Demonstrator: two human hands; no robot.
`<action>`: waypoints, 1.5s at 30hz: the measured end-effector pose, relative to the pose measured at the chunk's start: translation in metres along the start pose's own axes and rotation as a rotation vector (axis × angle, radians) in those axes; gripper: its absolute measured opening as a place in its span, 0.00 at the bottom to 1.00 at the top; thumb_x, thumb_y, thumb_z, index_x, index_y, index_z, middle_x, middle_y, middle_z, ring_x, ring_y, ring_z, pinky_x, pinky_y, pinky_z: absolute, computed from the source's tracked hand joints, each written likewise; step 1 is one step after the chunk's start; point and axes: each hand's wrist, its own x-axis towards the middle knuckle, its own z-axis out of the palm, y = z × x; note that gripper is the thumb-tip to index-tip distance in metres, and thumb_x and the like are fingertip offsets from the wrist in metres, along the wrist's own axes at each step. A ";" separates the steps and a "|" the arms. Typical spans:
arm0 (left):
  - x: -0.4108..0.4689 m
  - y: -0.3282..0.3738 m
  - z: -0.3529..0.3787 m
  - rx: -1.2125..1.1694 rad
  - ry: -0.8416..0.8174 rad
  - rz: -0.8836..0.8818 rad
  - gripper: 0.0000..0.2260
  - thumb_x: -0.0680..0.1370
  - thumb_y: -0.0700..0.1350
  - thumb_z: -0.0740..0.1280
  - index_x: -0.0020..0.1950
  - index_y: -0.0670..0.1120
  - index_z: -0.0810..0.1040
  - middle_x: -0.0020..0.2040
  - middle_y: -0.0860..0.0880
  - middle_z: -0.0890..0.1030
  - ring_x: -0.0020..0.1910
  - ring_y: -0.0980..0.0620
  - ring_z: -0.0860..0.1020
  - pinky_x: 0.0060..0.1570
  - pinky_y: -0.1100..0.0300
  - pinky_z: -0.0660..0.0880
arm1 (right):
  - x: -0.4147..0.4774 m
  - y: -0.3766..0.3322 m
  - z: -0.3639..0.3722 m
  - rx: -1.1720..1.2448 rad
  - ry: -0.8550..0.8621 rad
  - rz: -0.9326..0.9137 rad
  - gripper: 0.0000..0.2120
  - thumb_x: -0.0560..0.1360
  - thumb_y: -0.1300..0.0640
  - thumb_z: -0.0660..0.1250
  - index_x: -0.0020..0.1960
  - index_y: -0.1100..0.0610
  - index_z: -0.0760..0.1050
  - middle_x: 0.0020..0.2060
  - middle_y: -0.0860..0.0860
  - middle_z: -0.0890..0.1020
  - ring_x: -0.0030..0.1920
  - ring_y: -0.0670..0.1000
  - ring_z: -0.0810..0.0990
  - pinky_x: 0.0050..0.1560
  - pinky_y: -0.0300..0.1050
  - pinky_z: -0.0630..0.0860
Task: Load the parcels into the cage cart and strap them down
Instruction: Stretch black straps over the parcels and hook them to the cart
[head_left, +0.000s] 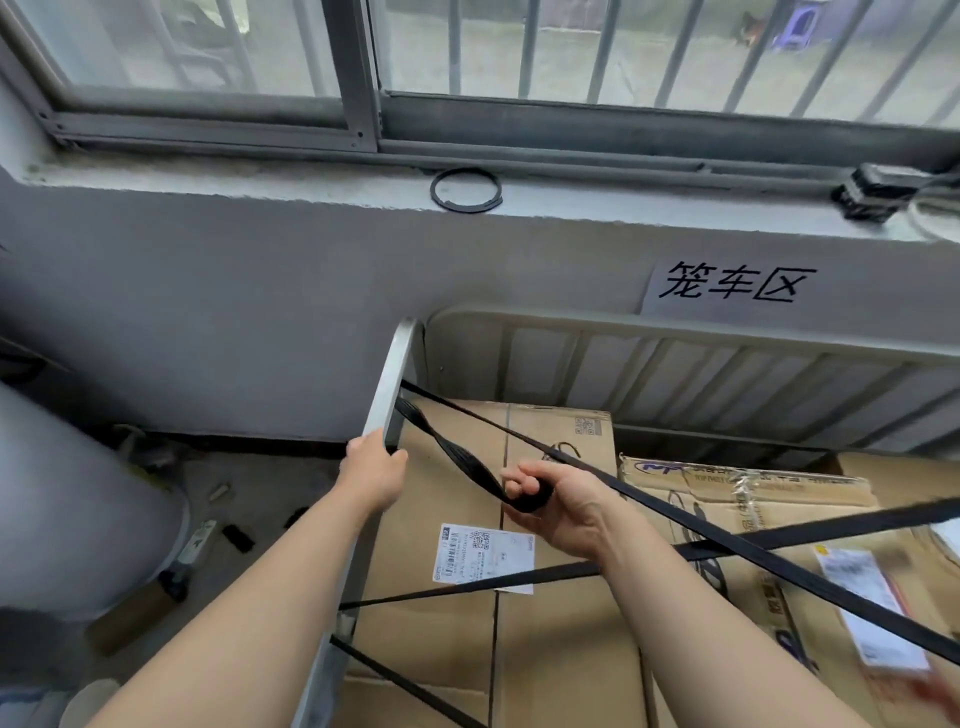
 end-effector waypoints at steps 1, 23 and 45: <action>-0.009 0.005 0.002 0.006 -0.010 0.014 0.20 0.81 0.47 0.58 0.70 0.39 0.65 0.69 0.38 0.67 0.62 0.38 0.71 0.63 0.49 0.70 | -0.011 0.001 -0.006 0.052 0.015 -0.026 0.08 0.79 0.60 0.60 0.45 0.61 0.75 0.26 0.50 0.74 0.31 0.49 0.79 0.52 0.48 0.76; -0.207 0.123 0.127 0.283 -0.262 0.582 0.08 0.79 0.46 0.65 0.44 0.50 0.82 0.37 0.53 0.81 0.40 0.52 0.79 0.42 0.60 0.74 | -0.183 -0.007 -0.190 0.598 0.275 -0.178 0.11 0.80 0.64 0.52 0.43 0.60 0.70 0.28 0.57 0.79 0.30 0.54 0.80 0.40 0.51 0.80; -0.282 0.177 0.186 0.342 -0.222 0.561 0.14 0.82 0.52 0.59 0.36 0.55 0.74 0.35 0.55 0.76 0.40 0.51 0.74 0.47 0.56 0.72 | -0.243 -0.011 -0.270 0.417 0.254 -0.362 0.09 0.80 0.56 0.61 0.46 0.61 0.75 0.38 0.57 0.79 0.38 0.53 0.77 0.41 0.45 0.75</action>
